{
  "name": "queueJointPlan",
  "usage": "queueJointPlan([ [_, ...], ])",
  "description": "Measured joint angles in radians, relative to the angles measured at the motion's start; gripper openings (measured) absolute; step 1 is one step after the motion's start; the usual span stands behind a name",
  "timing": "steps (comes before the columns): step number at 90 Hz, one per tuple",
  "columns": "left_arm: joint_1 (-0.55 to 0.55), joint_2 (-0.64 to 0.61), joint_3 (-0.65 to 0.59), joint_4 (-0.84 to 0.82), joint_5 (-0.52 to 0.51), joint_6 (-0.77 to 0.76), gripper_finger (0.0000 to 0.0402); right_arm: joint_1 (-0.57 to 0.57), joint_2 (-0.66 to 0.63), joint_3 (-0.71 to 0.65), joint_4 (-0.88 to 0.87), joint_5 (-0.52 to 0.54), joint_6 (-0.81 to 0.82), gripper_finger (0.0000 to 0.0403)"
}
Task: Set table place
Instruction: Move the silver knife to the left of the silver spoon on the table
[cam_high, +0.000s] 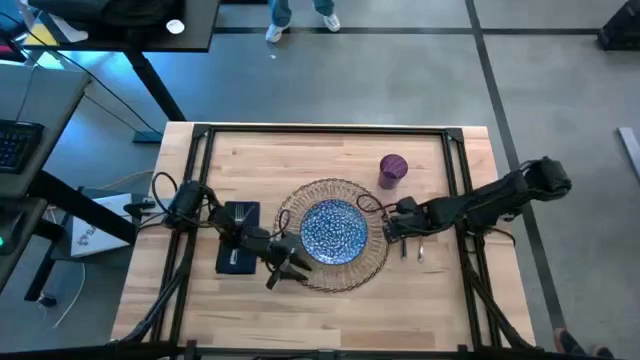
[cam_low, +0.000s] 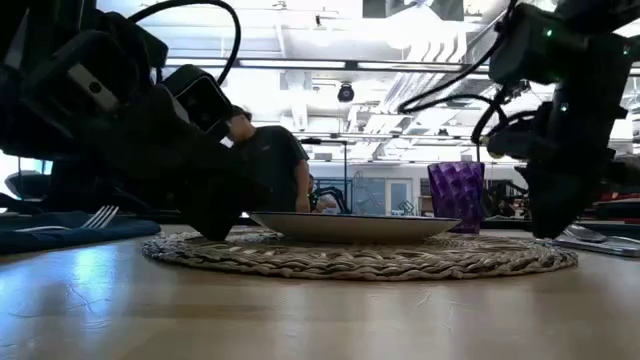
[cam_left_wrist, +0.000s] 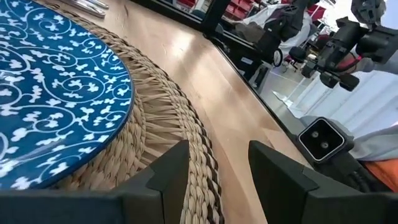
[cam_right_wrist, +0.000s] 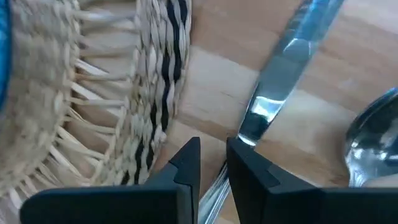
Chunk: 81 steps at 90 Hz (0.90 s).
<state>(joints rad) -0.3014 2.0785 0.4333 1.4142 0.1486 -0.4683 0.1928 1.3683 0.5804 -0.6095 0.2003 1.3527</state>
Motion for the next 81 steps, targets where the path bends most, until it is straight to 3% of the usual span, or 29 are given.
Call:
queueJointPlan([
  [42,0.014,0.0,-0.041,0.049,-0.004,-0.016,0.0146,0.0,0.01,0.018,-0.009,-0.034,0.017,0.0045],
  [81,0.013,0.0,-0.041,0.05,-0.003,-0.017,0.0146,0.079,0.009,0.032,-0.01,-0.212,0.104,0.0045],
])
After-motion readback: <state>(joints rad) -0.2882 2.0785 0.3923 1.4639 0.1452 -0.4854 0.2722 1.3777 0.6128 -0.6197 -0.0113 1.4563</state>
